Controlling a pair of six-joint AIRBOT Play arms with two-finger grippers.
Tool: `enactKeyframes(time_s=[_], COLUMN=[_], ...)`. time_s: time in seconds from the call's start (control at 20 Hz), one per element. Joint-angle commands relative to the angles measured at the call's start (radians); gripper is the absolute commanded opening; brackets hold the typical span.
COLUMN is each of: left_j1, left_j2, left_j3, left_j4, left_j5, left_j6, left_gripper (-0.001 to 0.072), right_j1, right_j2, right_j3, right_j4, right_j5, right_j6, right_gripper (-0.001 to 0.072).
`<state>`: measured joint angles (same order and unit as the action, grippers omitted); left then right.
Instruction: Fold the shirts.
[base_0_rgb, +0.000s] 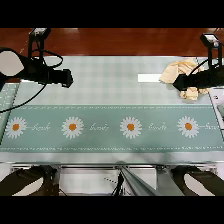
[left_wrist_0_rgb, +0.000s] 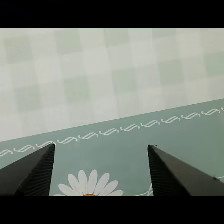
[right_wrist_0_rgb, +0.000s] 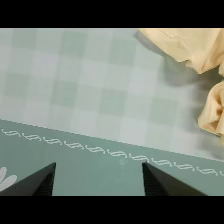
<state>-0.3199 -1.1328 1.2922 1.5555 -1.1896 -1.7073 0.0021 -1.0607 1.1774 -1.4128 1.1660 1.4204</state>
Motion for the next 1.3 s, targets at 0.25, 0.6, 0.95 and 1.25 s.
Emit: enactKeyframes(time_s=[0.25,0.6,0.95,1.25], left_j1=[0.0,0.0,0.0,0.0], left_j2=[-0.001,-0.001,-0.007,-0.037], left_j3=[0.001,0.001,0.001,0.002], left_j4=[0.0,0.0,0.0,0.0], left_j5=[0.001,0.001,0.064,0.17], left_j6=[0.0,0.0,0.0,0.0], left_gripper=[0.0713,0.0713,0.0713,0.0713], right_j1=[0.001,0.001,0.001,-0.024], right_j2=[0.0,0.0,0.0,-0.029], right_j3=[0.0,0.0,0.0,0.0], right_j4=[0.0,0.0,0.019,-0.338], right_j5=[0.0,0.0,-0.019,-0.369], right_j6=[0.0,0.0,0.008,0.259], right_gripper=[0.0579,0.0579,0.0579,0.0576])
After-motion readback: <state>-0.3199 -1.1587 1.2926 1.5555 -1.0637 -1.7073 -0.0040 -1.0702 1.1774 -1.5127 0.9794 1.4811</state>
